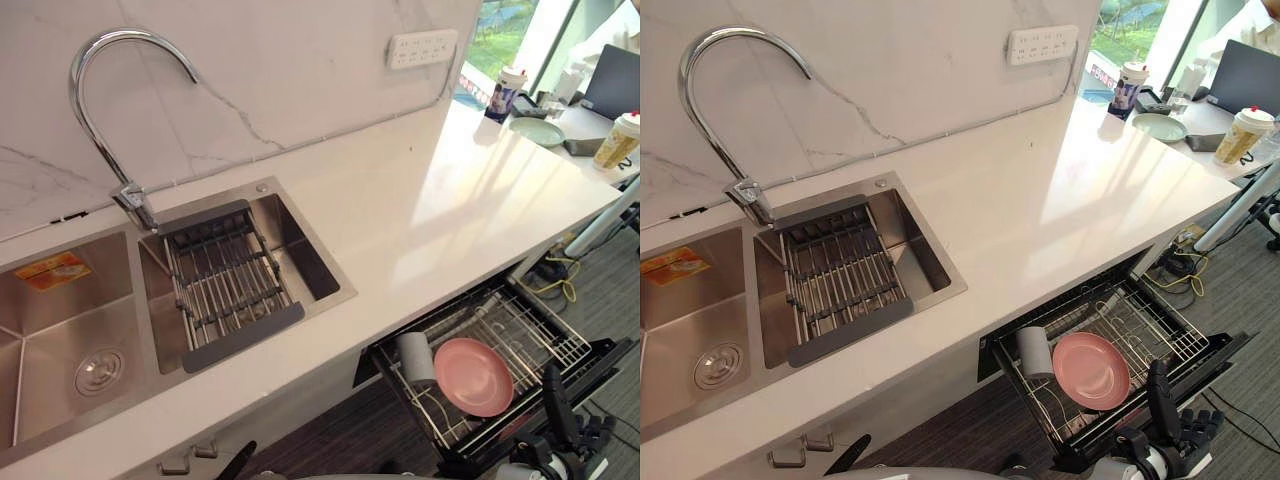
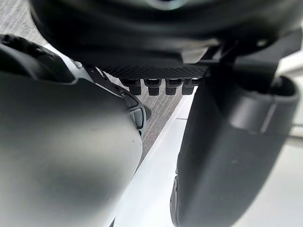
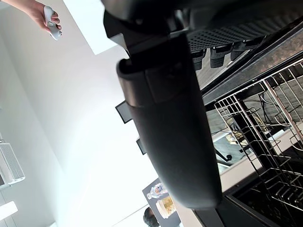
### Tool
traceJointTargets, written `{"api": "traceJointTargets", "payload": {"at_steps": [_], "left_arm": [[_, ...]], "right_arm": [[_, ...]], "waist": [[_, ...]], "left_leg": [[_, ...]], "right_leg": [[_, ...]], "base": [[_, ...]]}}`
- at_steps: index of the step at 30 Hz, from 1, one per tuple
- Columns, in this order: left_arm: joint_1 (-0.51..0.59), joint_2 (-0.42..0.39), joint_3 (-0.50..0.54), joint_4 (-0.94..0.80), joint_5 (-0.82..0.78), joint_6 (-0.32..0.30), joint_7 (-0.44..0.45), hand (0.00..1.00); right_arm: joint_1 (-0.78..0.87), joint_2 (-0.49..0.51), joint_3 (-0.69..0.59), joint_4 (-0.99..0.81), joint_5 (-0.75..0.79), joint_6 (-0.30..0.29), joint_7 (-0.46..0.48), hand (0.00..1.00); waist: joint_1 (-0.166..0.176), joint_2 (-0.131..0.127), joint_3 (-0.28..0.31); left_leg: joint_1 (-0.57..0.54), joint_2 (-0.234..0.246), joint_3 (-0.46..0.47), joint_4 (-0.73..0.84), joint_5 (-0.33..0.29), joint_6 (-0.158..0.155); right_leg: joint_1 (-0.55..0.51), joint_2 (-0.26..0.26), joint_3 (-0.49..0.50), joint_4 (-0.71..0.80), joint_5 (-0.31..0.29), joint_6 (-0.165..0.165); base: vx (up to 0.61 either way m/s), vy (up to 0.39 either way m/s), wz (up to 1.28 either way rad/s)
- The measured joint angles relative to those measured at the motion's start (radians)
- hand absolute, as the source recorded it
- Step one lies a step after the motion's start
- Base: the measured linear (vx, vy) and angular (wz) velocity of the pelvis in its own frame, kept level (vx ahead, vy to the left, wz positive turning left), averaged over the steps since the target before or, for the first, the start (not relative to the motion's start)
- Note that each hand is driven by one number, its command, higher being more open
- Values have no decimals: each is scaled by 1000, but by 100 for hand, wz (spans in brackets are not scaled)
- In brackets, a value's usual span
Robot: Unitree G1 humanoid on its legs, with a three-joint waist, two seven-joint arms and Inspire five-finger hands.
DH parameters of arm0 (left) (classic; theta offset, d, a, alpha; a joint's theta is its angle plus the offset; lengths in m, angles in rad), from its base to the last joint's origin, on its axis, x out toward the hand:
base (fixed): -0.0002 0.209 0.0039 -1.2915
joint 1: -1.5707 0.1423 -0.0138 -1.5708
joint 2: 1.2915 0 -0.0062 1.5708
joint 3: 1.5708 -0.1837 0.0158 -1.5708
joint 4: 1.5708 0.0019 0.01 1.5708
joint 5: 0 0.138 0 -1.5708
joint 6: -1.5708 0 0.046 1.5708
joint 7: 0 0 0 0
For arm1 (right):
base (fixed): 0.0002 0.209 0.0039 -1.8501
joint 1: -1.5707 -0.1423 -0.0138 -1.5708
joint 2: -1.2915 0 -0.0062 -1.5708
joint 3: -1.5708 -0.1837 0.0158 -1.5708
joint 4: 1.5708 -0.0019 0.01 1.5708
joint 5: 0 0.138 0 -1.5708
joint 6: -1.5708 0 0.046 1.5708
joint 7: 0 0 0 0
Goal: Walk over to the sink, pick up the cup, carry it to the dishwasher, place the cup inside the dishwasher, then close the dishwasher door
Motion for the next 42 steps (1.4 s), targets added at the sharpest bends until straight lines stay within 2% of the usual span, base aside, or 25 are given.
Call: {"api": "traceJointTargets", "payload": {"at_steps": [5,11,16,19,23,25,27,28,29,30,31,32,33,34,35,36,38,42], "left_arm": [[-8,0,-1,19,42,-10,-31,100],[-5,-16,-4,37,81,-9,-81,100],[21,-17,-4,71,121,-33,-111,100],[22,-16,-5,71,148,-58,-130,100],[14,-25,-20,67,172,-81,-156,100],[-5,-23,-51,55,176,-85,-173,100],[-29,-23,-56,52,176,-84,-177,100],[-33,-37,-56,53,175,-84,-180,100],[-31,-53,-53,54,174,-84,-182,100],[-32,-52,-39,21,167,-94,-196,100],[-29,-33,-39,-4,161,-104,-199,100],[-25,-33,-55,-8,165,-101,-198,100],[-22,-41,-51,-8,164,-109,-198,100],[-20,-48,-51,-10,163,-121,-195,100],[-19,-52,-55,-10,164,-125,-195,100],[-14,-58,-56,-13,163,-125,-196,100],[-4,-59,-51,2,154,-130,-190,100],[-2,-51,-52,17,155,-148,-192,100]], "right_arm": [[-42,-34,85,40,3,13,7,100],[-154,-94,114,75,39,86,23,100],[-248,-147,130,125,43,141,25,100],[-258,-144,131,133,44,156,28,100],[-325,-145,131,133,45,165,27,100],[-378,-146,131,123,49,164,27,100],[-385,-144,143,103,58,161,27,100],[-386,-139,169,89,59,159,27,100],[-388,-137,185,72,60,153,26,100],[-387,-110,198,35,59,139,26,100],[-389,-98,219,27,59,125,26,100],[-390,-105,225,27,60,126,20,100],[-401,-106,250,27,59,124,15,100],[-402,-114,292,27,56,116,14,100],[-400,-125,319,33,52,116,15,100],[-399,-128,335,33,44,114,15,100],[-364,-135,366,43,17,94,31,100],[-288,-126,438,99,-32,105,66,100]], "waist": [[6,8,4],[42,45,23],[54,64,31],[54,74,40],[55,100,52],[66,116,63],[83,115,78],[97,135,72],[109,157,63],[108,108,97],[94,99,119],[94,108,111],[99,105,112],[104,104,111],[107,113,104],[107,110,104],[104,112,93],[104,93,83]], "left_leg": [[2,0,-46,-19,24,8],[-8,11,-107,-19,43,10],[-21,16,-147,-19,66,18],[-31,22,-160,-19,77,21],[-72,37,-158,-20,83,12],[-124,41,-154,-26,85,9],[-149,46,-152,-30,84,4],[-165,69,-148,-41,74,1],[-182,93,-144,-42,72,2],[-194,75,-133,6,95,-6],[-200,80,-143,44,130,0],[-222,93,-148,45,153,12],[-225,89,-138,37,179,11],[-225,86,-112,27,200,11],[-228,86,-102,22,206,7],[-227,82,-102,34,209,2],[-196,102,-101,44,219,-11],[-169,91,-94,37,218,-15]], "right_leg": [[19,3,-44,15,-17,-6],[31,6,-92,49,-49,-13],[33,5,-128,82,-71,-16],[21,0,-136,115,-88,-24],[-51,-9,-118,191,-111,-44],[-154,-53,-98,324,-165,-46],[-189,-64,-113,355,-207,-44],[-193,-28,-131,313,-219,-32],[-215,-26,-128,385,-233,-45],[-240,-124,-18,662,-346,-76],[-208,-130,-9,632,-434,-61],[-202,-121,-45,606,-431,-55],[-202,-110,-54,568,-416,-52],[-196,-74,-65,479,-391,-64],[-182,-65,-106,450,-383,-77],[-192,-91,-112,488,-375,-91],[-180,-70,-124,477,-364,-112],[-173,-37,-118,426,-346,-115]], "base": [[-39,18,26],[-49,5,23],[-2,20,22],[-3,19,10],[-70,20,-13],[-145,-12,-13],[-154,-116,10],[-151,-208,4],[-120,-204,14],[-149,-251,54],[-186,-244,75],[-152,-245,51],[-87,-197,5],[-46,-242,-10],[32,-205,-6],[132,-91,7],[131,-11,12],[37,-33,-6]]}}
